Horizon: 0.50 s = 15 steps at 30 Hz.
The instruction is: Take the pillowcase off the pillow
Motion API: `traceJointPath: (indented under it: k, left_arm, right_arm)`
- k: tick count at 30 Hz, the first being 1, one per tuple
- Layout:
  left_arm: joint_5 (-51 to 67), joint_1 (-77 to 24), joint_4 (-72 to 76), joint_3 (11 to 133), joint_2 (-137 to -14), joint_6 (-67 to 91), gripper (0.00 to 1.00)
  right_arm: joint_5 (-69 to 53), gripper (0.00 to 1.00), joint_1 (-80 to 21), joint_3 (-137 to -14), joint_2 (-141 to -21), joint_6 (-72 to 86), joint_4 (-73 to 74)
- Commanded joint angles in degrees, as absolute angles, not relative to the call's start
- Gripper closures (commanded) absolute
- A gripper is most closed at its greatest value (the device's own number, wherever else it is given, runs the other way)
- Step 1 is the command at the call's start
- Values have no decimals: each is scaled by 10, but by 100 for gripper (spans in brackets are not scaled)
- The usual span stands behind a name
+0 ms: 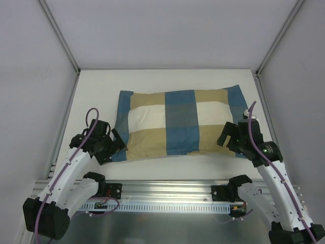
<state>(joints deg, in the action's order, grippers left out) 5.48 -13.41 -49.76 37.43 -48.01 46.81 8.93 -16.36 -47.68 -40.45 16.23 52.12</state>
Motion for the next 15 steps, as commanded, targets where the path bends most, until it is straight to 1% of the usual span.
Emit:
traceJointPath:
  k: [1, 8, 11, 15]
  left_arm:
    - [40, -131, -496, 373, -484, 475, 1]
    - [21, -132, -497, 367, -512, 487, 2]
    - [4, -131, -504, 360, -526, 514, 4]
    - [-13, -132, -505, 353, -526, 548, 5]
  right_arm:
    - [104, 4, -161, -475, -392, 165, 520]
    - [122, 4, -161, -468, -385, 168, 521]
    - [119, 4, -161, -476, -400, 167, 531]
    - [119, 4, -161, -486, -400, 160, 535]
